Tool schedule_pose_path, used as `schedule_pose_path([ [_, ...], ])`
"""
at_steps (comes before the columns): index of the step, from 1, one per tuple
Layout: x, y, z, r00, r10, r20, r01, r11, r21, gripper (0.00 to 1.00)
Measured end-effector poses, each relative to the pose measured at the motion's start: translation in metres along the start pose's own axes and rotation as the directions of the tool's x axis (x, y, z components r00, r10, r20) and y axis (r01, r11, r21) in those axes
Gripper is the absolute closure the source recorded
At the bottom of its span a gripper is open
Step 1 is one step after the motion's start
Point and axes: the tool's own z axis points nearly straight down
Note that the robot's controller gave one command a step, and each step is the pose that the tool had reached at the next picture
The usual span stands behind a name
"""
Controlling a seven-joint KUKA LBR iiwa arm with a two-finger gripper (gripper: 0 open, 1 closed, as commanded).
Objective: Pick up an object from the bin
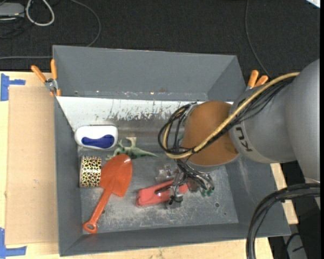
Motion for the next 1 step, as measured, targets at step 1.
schedule_pose_path([
  [1, 0.0001, 0.0, -0.0003, 1.0, 0.0, 0.0, 0.0, 1.0, 0.0, 1.0],
])
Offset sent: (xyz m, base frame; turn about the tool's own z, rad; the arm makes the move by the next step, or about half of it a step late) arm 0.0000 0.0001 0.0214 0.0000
